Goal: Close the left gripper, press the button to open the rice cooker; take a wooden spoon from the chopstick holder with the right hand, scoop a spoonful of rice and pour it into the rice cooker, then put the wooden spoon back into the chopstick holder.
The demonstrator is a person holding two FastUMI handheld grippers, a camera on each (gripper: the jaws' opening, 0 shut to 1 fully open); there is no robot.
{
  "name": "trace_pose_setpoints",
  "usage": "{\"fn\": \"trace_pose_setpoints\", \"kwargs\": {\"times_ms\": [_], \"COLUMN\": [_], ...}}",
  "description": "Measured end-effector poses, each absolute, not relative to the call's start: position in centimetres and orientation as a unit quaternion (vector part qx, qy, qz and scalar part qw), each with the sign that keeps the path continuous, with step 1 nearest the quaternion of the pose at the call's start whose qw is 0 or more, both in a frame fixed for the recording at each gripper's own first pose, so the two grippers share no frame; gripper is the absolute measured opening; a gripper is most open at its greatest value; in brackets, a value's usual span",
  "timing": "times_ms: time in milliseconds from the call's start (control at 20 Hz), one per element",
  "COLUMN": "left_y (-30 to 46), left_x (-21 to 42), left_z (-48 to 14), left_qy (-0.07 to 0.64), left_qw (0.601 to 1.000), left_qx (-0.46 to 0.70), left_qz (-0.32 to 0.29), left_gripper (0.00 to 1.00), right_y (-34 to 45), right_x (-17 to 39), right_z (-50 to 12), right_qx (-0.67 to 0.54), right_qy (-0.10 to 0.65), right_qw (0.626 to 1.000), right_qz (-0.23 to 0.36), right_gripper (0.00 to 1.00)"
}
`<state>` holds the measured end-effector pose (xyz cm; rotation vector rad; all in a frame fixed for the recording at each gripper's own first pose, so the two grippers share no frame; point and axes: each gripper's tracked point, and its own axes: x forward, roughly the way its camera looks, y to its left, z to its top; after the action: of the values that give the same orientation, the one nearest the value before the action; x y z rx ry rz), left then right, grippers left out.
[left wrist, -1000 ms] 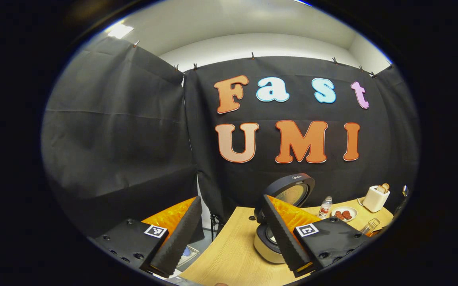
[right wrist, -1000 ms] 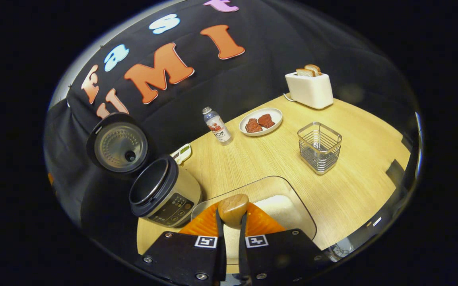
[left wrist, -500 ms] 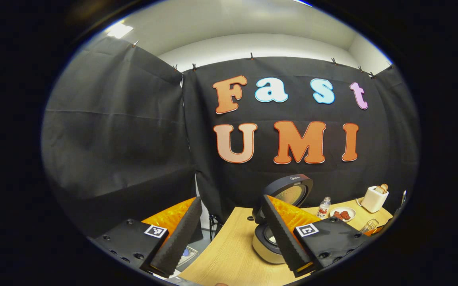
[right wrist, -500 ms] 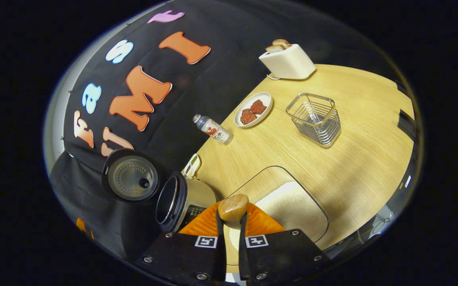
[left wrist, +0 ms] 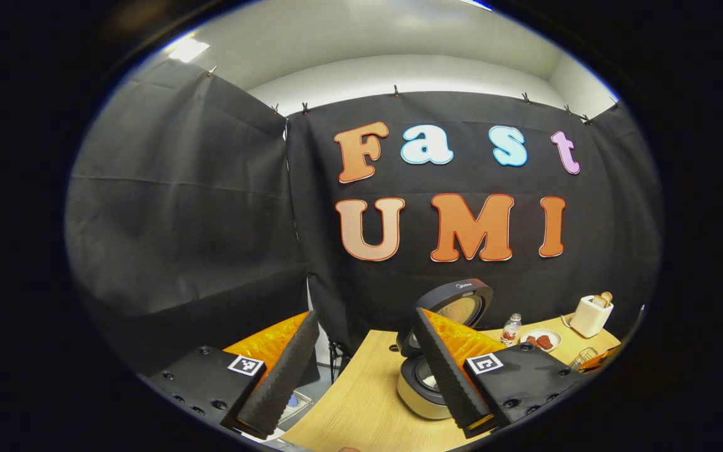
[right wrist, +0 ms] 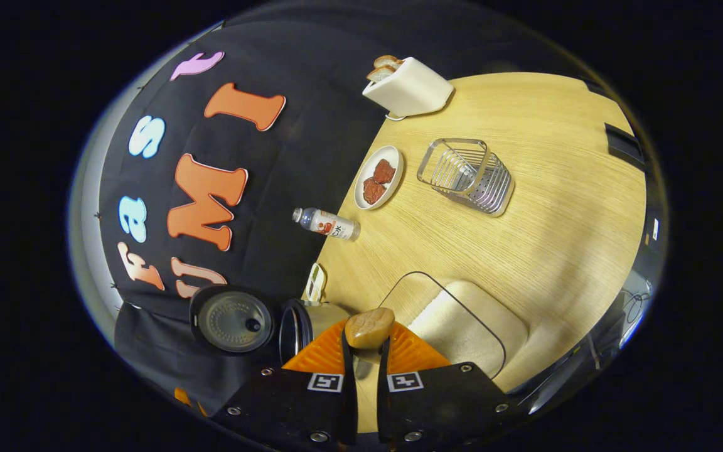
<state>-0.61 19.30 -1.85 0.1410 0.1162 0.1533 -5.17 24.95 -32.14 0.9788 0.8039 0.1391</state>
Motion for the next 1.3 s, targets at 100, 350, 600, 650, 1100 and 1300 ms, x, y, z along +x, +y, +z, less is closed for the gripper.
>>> {"fn": "trace_pose_setpoints", "kwargs": {"times_ms": [100, 350, 600, 650, 1100, 1300], "left_y": [19.4, 19.7, 19.7, 19.6, 19.8, 20.0], "left_x": [-0.7, -0.6, -0.5, -0.5, 0.2, 0.2], "left_z": [-1.8, -1.6, -1.7, -1.8, -2.1, -2.6], "left_qy": [0.056, 0.054, 0.055, 0.055, 0.056, 0.061], "left_qw": [0.993, 0.993, 0.993, 0.993, 0.992, 0.992], "left_qx": [0.073, 0.072, 0.071, 0.072, 0.073, 0.073], "left_qz": [0.078, 0.081, 0.081, 0.08, 0.081, 0.082], "left_gripper": [1.0, 1.0, 1.0, 1.0, 1.0, 1.0], "right_y": [25.2, 24.5, 24.3, 24.3, 26.3, 28.3], "right_x": [-4.9, -4.5, -3.9, -3.9, -2.8, -2.0], "right_z": [-32.1, -30.9, -29.9, -29.6, -26.6, -24.9], "right_qx": [0.456, 0.478, 0.502, 0.507, 0.538, 0.539], "right_qy": [0.374, 0.364, 0.357, 0.355, 0.348, 0.352], "right_qw": [0.805, 0.797, 0.786, 0.784, 0.765, 0.761], "right_qz": [0.063, 0.057, 0.051, 0.052, 0.063, 0.079], "right_gripper": [0.12, 0.12, 0.11, 0.11, 0.11, 0.11]}}
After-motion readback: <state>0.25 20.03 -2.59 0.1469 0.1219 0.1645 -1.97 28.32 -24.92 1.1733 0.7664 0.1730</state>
